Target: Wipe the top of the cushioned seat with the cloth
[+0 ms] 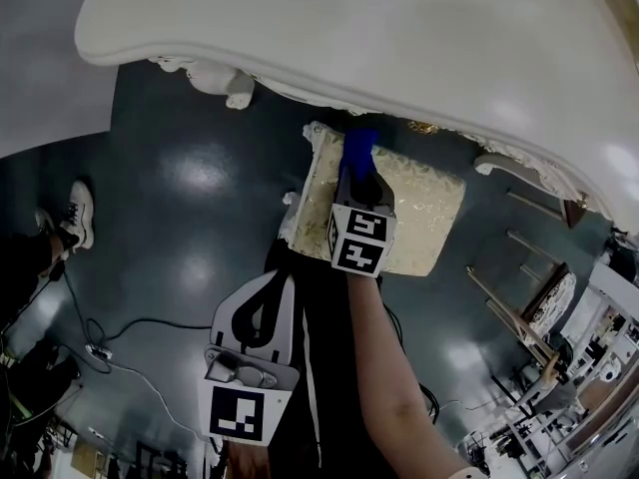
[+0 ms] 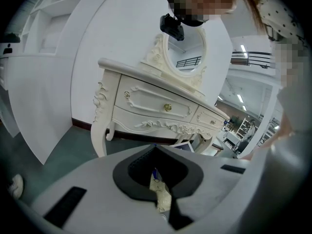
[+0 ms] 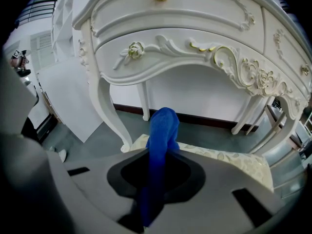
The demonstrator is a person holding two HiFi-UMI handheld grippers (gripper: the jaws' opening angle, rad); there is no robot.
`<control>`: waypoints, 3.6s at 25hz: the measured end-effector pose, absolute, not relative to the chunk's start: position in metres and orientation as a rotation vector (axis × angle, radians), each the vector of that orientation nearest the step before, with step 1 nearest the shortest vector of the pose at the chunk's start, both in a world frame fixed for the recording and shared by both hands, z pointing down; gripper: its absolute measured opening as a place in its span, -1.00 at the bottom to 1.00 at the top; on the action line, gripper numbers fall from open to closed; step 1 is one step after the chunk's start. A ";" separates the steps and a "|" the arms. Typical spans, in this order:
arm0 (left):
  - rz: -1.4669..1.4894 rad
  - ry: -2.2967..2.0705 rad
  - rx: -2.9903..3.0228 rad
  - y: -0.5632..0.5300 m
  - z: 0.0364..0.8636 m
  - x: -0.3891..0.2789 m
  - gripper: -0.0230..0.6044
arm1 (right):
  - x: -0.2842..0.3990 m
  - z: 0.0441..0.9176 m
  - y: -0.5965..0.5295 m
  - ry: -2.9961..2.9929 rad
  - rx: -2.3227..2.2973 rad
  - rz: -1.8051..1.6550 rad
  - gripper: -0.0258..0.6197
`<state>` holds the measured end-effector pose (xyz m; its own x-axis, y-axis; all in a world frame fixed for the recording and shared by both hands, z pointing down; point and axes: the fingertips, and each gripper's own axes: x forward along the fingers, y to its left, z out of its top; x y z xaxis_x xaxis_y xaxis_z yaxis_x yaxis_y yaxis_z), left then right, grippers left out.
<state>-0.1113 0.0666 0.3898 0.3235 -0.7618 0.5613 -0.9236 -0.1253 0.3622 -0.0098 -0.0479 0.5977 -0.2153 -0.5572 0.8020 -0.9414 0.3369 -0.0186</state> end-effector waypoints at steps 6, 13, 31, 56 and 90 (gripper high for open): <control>0.312 -1.489 1.924 0.067 0.389 -0.114 -0.93 | -0.021 0.597 -0.047 -1.907 1.288 0.678 -0.72; 0.314 -1.498 1.917 0.067 0.390 -0.119 -0.93 | -0.038 0.598 -0.047 -1.930 1.254 0.672 -0.71; 0.311 -1.516 1.913 0.066 0.392 -0.121 -0.93 | -0.063 0.602 -0.044 -1.994 1.149 0.667 -0.71; 0.323 -1.279 2.164 0.029 0.353 -0.013 -0.93 | 0.161 0.484 -0.023 -1.903 1.614 0.718 -0.71; 0.423 -1.230 2.162 0.038 0.372 0.027 -0.93 | 0.264 0.604 0.019 -1.618 1.588 0.811 -0.72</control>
